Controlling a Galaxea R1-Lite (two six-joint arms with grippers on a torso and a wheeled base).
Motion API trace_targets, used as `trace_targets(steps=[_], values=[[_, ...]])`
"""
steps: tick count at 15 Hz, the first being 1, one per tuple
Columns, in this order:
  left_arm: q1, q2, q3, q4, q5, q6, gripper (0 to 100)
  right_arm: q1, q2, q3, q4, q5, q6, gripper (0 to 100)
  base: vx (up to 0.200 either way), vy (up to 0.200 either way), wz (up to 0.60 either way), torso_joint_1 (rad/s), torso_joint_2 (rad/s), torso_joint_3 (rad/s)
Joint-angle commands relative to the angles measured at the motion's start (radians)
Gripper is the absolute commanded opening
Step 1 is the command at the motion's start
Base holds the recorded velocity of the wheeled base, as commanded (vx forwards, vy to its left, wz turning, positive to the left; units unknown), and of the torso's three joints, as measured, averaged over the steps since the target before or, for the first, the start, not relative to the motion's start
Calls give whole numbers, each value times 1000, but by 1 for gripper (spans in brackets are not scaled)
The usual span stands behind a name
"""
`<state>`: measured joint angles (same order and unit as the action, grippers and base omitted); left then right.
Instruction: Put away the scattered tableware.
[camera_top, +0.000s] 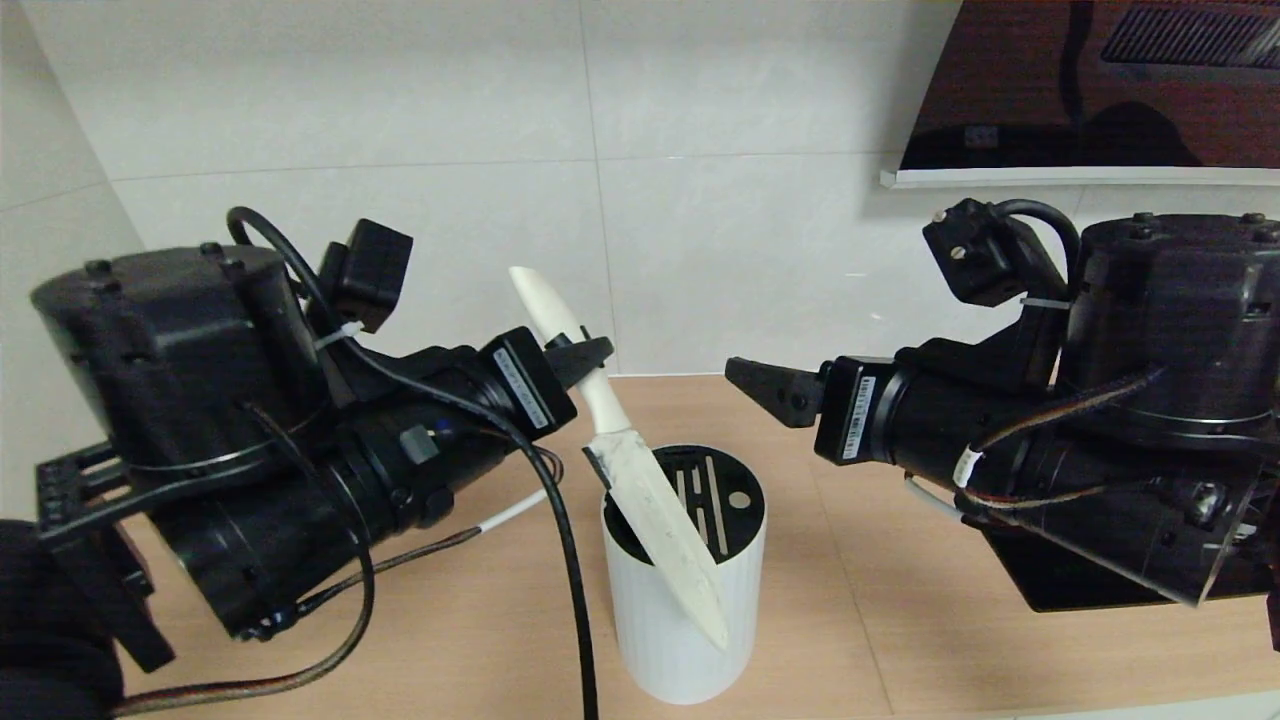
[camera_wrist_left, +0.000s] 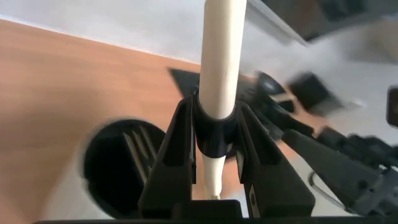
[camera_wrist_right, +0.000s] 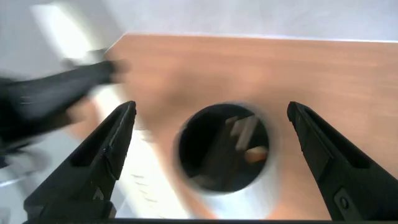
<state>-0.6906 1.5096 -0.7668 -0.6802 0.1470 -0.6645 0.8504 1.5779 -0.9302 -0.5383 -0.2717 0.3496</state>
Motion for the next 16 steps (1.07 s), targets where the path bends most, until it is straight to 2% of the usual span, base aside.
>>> trace_targets(steps=[1, 3, 4, 6, 8, 9, 10, 11, 12, 14, 16], values=[[-1, -80, -89, 99, 75, 43, 0, -25, -4, -1, -2, 0, 0, 100, 0, 0, 0, 0, 0, 0], [-3, -101, -117, 185, 160, 151, 0, -33, -4, -6, 0, -1, 0, 100, 0, 0, 0, 0, 0, 0], [-3, -92, -124, 194, 201, 192, 0, -39, -4, -6, 0, 0, 0, 100, 0, 0, 0, 0, 0, 0], [-6, -60, -166, 192, 284, 261, 0, -48, -4, -6, 1, -6, 0, 100, 0, 0, 0, 0, 0, 0], [-29, 6, -241, 188, 425, 339, 0, -62, -13, -4, 3, -7, 0, 100, 0, 0, 0, 0, 0, 0], [-44, 29, -264, 183, 465, 362, 0, -68, -16, -4, 3, -7, -1, 100, 0, 0, 0, 0, 0, 0], [-61, 46, -269, 160, 483, 378, 0, -74, -16, -4, 3, -7, -1, 100, 0, 0, 0, 0, 0, 0], [-89, 58, -235, 116, 485, 398, 0, -82, -16, -6, 4, -7, -1, 100, 0, 0, 0, 0, 0, 0], [-107, 67, -203, 76, 490, 434, 0, -87, -10, -4, 4, -6, -1, 100, 0, 0, 0, 0, 0, 0], [-132, 87, -170, -24, 543, 510, 0, -87, -2, -2, 4, -4, -1, 100, 0, 0, 0, 0, 0, 0], [-150, 126, -123, -185, 575, 600, 0, -87, 5, -1, 3, -1, -1, 100, 0, 0, 0, 0, 0, 0]])
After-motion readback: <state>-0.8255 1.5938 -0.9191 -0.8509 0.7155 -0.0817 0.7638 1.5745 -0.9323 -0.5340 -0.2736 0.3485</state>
